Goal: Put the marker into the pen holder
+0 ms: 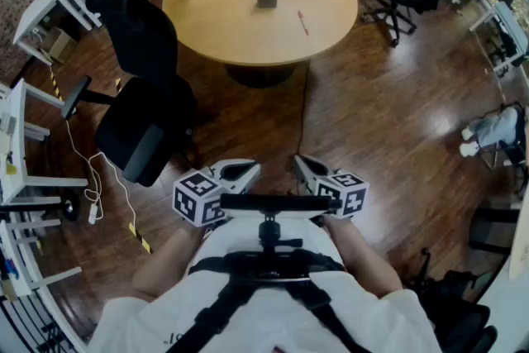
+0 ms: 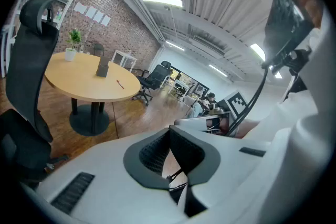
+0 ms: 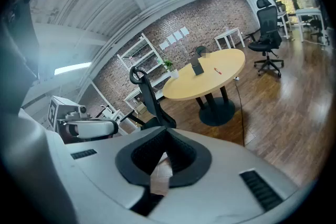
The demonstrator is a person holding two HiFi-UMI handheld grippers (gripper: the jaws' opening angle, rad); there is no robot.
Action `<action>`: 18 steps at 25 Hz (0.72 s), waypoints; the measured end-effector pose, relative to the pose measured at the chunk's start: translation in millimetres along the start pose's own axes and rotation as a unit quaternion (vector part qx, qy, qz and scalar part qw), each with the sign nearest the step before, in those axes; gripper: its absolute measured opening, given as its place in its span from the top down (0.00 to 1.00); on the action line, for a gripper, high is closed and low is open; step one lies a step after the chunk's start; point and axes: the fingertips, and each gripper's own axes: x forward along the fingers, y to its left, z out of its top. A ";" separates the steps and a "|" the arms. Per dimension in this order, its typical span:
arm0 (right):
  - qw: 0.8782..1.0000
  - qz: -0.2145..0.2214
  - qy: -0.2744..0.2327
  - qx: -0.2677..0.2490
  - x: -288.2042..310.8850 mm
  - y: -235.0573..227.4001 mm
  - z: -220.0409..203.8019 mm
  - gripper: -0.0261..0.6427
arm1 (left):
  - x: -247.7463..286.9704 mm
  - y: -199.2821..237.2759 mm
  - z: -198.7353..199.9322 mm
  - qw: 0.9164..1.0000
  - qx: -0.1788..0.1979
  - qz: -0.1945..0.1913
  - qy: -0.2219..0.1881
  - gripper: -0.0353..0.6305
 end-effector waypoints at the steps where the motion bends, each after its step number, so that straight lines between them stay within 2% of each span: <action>1: 1.000 0.001 -0.008 -0.004 4.4 -6.4 2.5 0.97 | 2.4 2.7 3.5 1.000 0.006 0.000 -0.002 0.95; 5: 1.000 0.005 -0.025 -0.012 13.6 -16.9 10.0 0.97 | 8.2 9.4 11.2 1.000 0.017 0.000 -0.005 0.95; 18: 1.000 0.008 -0.021 -0.004 6.5 -22.3 12.1 0.97 | 18.3 2.9 12.7 1.000 0.014 -0.004 0.000 0.95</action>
